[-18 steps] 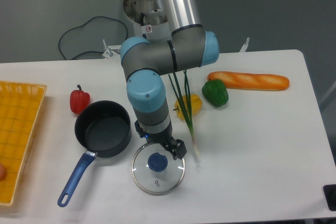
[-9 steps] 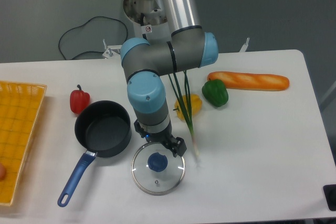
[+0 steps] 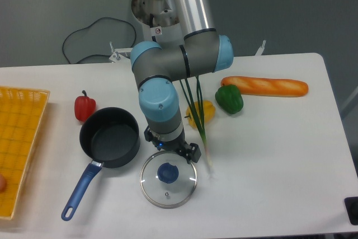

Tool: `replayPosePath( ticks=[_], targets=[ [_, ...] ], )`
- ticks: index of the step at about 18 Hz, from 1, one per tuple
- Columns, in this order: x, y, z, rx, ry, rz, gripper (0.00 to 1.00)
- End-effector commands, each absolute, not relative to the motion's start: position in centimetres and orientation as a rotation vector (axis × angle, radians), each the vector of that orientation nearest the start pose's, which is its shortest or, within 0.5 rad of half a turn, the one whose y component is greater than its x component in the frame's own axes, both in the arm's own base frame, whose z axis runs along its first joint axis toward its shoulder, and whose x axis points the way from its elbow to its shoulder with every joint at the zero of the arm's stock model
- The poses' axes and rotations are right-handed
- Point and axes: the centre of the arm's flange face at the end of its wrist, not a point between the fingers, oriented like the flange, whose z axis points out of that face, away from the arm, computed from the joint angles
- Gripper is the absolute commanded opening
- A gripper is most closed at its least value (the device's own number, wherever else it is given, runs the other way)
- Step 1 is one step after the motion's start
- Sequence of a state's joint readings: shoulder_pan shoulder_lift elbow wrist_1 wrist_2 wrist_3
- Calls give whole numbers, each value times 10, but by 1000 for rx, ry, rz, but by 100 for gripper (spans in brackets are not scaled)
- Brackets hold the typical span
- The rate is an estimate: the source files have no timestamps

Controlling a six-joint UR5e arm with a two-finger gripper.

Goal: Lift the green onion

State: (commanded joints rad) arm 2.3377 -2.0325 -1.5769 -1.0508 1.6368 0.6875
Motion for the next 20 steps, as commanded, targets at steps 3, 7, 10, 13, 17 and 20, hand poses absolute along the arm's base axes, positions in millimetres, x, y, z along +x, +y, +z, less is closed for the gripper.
replayPosePath(
  ticks=[3, 7, 10, 13, 17, 20],
  targets=[
    [-370, 542, 268, -3133, -281, 124, 100],
    [-374, 542, 258, -3138, -367, 115, 100],
    [-375, 543, 254, -3133, -427, 111, 100],
    [-379, 539, 257, -3127, -446, 118, 100],
    [-393, 528, 257, -3120, -499, 117, 100],
    [-410, 519, 258, -3108, -538, 116, 100]
  ],
)
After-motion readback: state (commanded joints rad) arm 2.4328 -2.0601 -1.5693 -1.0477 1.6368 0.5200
